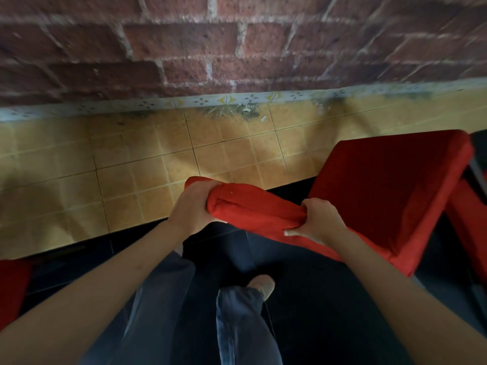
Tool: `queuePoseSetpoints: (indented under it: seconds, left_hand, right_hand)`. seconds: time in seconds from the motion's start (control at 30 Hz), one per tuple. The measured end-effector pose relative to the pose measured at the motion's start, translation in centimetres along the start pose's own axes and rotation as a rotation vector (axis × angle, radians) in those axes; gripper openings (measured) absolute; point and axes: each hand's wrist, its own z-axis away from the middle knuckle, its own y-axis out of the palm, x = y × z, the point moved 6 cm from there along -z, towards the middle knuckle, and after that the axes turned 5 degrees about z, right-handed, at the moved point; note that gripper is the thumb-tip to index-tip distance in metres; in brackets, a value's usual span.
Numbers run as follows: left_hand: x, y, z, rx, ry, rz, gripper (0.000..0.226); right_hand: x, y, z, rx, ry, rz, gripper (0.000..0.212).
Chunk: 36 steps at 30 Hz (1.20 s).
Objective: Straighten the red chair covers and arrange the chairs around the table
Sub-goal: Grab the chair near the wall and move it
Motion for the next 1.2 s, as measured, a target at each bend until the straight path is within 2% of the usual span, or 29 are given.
queuePoseSetpoints:
  seconds: [0.27, 0.47, 0.67, 0.77, 0.83, 1.03, 1.2]
  left_hand:
    - [-7.8, 0.3, -0.4, -0.065, 0.031, -0.149, 0.030]
    - [-14.9, 1.3, -0.6, -0.056, 0.136, -0.224, 0.022]
    - [-21.3, 2.9, -0.3, -0.016, 0.188, -0.234, 0.045]
    - [-24.4, 4.3, -0.4, 0.058, 0.219, -0.250, 0.056]
    - [-26.6, 5.0, -0.3, 0.071, 0.264, -0.267, 0.059]
    - [-31.8, 6.8, 1.1, 0.115, 0.367, -0.310, 0.059]
    - [-34.4, 8.4, 1.8, 0.125, 0.417, -0.403, 0.064]
  right_hand:
    - [-4.5, -3.7, 4.7, -0.099, 0.061, -0.141, 0.056]
    - [-8.4, -6.2, 8.4, -0.158, 0.102, -0.255, 0.051]
    - [-12.0, -8.1, 12.8, -0.238, 0.140, -0.353, 0.054]
    - [-13.2, -8.7, 15.5, -0.321, 0.155, -0.434, 0.073]
    - [-13.8, -9.3, 16.7, -0.365, 0.154, -0.472, 0.078]
    - [-16.6, -10.2, 19.5, -0.389, 0.240, -0.481, 0.054]
    - [-18.6, -10.5, 21.5, -0.439, 0.239, -0.496, 0.050]
